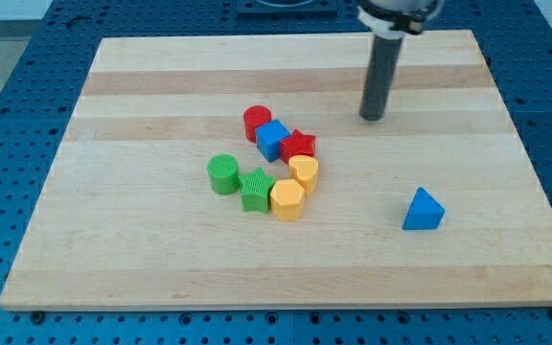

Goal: Point your arm towards the red circle

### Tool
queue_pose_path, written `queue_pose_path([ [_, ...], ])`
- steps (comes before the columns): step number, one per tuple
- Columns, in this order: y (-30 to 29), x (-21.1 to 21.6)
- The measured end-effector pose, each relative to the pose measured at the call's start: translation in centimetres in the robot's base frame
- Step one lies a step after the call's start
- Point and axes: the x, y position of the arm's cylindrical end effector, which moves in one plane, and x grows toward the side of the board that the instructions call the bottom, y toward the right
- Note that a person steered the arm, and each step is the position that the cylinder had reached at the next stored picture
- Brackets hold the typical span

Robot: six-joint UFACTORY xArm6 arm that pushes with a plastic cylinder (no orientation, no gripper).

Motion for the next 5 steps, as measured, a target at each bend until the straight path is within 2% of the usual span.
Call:
queue_pose_path([
  [3, -10.4, -1.7],
  [5, -11.5, -2.1],
])
